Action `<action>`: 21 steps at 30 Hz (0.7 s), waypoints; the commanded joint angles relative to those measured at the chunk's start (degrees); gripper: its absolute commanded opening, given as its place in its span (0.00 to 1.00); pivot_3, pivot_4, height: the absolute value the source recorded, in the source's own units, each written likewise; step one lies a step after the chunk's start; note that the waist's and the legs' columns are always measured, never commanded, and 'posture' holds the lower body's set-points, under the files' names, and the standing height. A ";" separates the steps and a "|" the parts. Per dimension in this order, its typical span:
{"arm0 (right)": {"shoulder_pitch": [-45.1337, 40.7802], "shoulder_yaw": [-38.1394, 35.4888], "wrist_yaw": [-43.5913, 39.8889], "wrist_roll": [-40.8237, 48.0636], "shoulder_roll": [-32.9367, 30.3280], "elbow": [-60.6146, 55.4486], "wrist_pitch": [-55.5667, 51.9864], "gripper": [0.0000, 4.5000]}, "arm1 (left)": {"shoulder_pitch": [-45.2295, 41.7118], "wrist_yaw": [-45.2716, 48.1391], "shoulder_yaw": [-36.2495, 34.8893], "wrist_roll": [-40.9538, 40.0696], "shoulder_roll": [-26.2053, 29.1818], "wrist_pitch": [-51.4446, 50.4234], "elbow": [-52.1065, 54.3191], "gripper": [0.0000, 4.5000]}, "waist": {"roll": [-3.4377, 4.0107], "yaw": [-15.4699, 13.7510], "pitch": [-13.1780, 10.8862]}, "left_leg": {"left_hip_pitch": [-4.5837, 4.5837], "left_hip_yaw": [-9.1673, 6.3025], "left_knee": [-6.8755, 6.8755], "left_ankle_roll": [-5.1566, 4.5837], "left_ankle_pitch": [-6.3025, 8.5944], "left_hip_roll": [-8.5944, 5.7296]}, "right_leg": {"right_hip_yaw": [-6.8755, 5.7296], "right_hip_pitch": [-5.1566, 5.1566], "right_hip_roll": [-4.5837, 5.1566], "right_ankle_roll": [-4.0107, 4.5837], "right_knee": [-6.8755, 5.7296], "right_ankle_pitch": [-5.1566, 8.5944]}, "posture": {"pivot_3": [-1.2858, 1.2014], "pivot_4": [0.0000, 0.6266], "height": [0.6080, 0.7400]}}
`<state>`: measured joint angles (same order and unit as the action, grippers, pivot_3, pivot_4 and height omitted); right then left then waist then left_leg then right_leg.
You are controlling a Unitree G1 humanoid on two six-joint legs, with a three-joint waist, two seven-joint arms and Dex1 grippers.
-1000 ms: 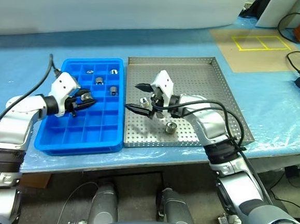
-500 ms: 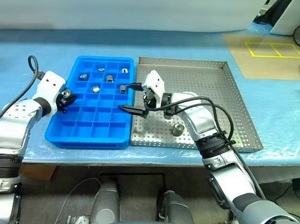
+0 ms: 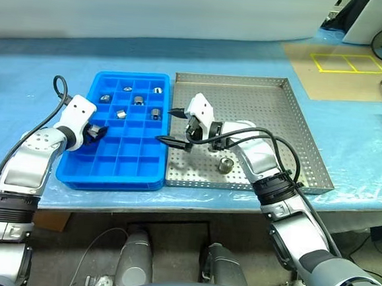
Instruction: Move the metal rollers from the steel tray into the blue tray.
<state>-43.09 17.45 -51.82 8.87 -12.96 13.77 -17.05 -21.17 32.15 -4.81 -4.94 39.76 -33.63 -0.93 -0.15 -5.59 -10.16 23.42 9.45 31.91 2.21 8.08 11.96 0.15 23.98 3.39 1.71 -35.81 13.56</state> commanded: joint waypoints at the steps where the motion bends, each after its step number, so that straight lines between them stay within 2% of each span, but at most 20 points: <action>1: 0.70 -1.43 0.50 -0.20 -1.19 -3.30 0.13 1.00 | -2.35 1.18 0.16 -0.54 0.36 0.98 1.61 0.76 | 0.00 -0.02 0.00 | 0.02 -0.01 0.01 0.00 0.00 0.00 | -0.02 0.00 0.00 0.00 0.00 0.00 | 0.53 0.24 1.00; 8: 3.31 -3.93 2.30 0.36 -4.98 -6.77 -1.83 1.00 | -9.91 8.89 1.86 -6.56 -1.60 1.54 4.49 0.76 | -0.01 0.08 0.00 | 0.10 -0.13 0.13 0.00 -0.02 -0.01 | -0.07 0.00 -0.01 0.00 -0.03 -0.01 | 0.51 0.24 1.00; 10: 4.02 -5.24 3.45 0.43 -6.04 -7.85 -2.62 1.00 | -14.44 9.26 4.26 -5.52 -3.82 3.13 -0.25 0.76 | 0.00 0.12 0.00 | 0.09 -0.13 0.19 0.00 -0.02 -0.01 | -0.05 -0.01 -0.01 0.01 -0.06 -0.02 | 0.49 0.24 1.00; 14: 6.41 -7.46 5.27 0.24 -8.64 -11.13 -4.33 1.00 | -23.66 12.13 11.52 -1.13 -10.36 12.45 -16.17 0.76 | 0.03 0.43 0.02 | -0.03 -0.13 0.26 -0.05 -0.06 -0.04 | -0.03 -0.17 -0.01 0.01 -0.10 -0.06 | 0.46 0.24 1.00; 18: 7.80 -8.87 6.77 0.50 -10.05 -13.88 -6.05 1.00 | -29.30 15.06 14.44 0.55 -15.18 19.13 -27.31 0.76 | 0.01 1.85 0.01 | -0.06 -0.12 0.29 -0.09 -0.06 -0.08 | 0.05 -0.25 -0.01 -0.26 -0.01 -0.23 | 0.44 0.24 1.00; 21: 10.13 -10.45 8.71 0.53 -11.29 -17.37 -8.02 1.00 | -33.90 17.74 19.86 5.54 -19.22 26.12 -39.35 0.76 | 0.01 2.65 0.01 | -0.05 -0.13 0.27 -0.10 -0.06 -0.07 | 0.04 -0.24 -0.06 -0.28 -0.02 -0.25 | 0.41 0.24 1.00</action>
<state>-33.46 9.02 -44.18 8.61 -23.78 0.75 -24.34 -52.64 48.10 13.09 -1.76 21.28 -12.06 -36.11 -0.14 -2.94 -10.15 23.36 9.31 32.17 2.09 8.02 11.89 0.20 23.73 3.33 1.42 -35.81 13.30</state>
